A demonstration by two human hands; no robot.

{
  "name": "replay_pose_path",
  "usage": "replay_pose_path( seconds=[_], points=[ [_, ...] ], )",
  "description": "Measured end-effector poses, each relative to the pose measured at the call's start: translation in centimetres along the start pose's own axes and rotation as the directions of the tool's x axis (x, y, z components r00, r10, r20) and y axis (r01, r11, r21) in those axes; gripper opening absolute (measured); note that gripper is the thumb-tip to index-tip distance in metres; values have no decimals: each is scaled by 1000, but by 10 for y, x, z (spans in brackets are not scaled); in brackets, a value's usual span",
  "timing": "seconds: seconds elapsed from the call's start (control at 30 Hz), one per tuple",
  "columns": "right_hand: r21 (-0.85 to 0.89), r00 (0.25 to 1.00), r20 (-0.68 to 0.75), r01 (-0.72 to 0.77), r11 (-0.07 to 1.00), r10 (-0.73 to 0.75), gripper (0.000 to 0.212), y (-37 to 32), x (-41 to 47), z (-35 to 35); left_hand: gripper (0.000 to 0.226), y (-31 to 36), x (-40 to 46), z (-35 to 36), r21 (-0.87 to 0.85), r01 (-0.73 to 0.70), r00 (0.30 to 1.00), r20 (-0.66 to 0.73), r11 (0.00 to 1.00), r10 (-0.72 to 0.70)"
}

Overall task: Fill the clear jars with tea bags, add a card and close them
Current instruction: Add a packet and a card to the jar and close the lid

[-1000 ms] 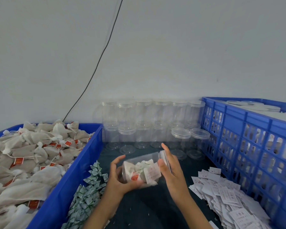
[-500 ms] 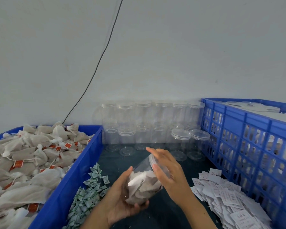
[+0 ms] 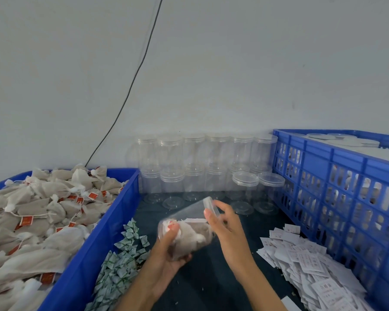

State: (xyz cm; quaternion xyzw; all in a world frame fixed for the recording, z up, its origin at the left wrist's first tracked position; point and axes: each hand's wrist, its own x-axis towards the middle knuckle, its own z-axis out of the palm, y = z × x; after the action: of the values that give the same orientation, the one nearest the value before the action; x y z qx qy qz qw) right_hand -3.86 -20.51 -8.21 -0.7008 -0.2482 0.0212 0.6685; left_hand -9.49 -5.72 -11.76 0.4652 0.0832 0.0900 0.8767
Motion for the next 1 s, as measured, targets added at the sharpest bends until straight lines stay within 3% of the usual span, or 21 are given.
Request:
replay_pose_path(
  seconds=[0.13, 0.2, 0.27, 0.33, 0.4, 0.5, 0.67, 0.77, 0.9, 1.0],
  points=[
    [-38, 997, 1, -74, 997, 74, 72, -7, 11, 0, 56, -2, 0, 1, 55, -33, 999, 26, 998, 32],
    [77, 996, 88, -10, 997, 4, 78, -6, 13, -6, 42, -1, 0, 2, -11, 30, 999, 25, 999, -30],
    [132, 984, 159, 58, 989, -79, 66, -7, 6, -10, 44, -2, 2, 2, -72, 64, 998, 22, 995, -63],
    [71, 993, 66, 89, 993, -94, 54, 0, 2, -8, 52, -2, 2, 0, -74, 52, 998, 20, 996, -51],
    [2, 998, -23, 59, 998, -59, 65, 2, 2, -4, 62, -1, 1, 0, -48, 51, 998, 43, 998, -48],
    [52, 996, 52, 63, 997, -65, 81, 3, 2, -1, 56, -1, 2, -3, -53, 85, 996, 45, 995, -83],
    [139, 992, 40, 110, 984, -117, 61, 3, 2, 0, 78, 0, -1, -2, -26, 41, 999, 14, 999, -41],
    [107, 992, 10, 121, 987, -123, 52, 5, 1, 8, 64, -3, -2, -4, 14, -10, 1000, -2, 1000, 10],
    [45, 990, -53, 136, 990, -134, 34, 10, 2, 13, 67, -5, 0, -3, 74, -82, 997, -3, 994, 83],
    [154, 994, -89, 82, 985, -68, 47, 9, 5, 8, 66, -5, 0, -1, 130, -94, 995, -19, 987, 97]
  ],
)
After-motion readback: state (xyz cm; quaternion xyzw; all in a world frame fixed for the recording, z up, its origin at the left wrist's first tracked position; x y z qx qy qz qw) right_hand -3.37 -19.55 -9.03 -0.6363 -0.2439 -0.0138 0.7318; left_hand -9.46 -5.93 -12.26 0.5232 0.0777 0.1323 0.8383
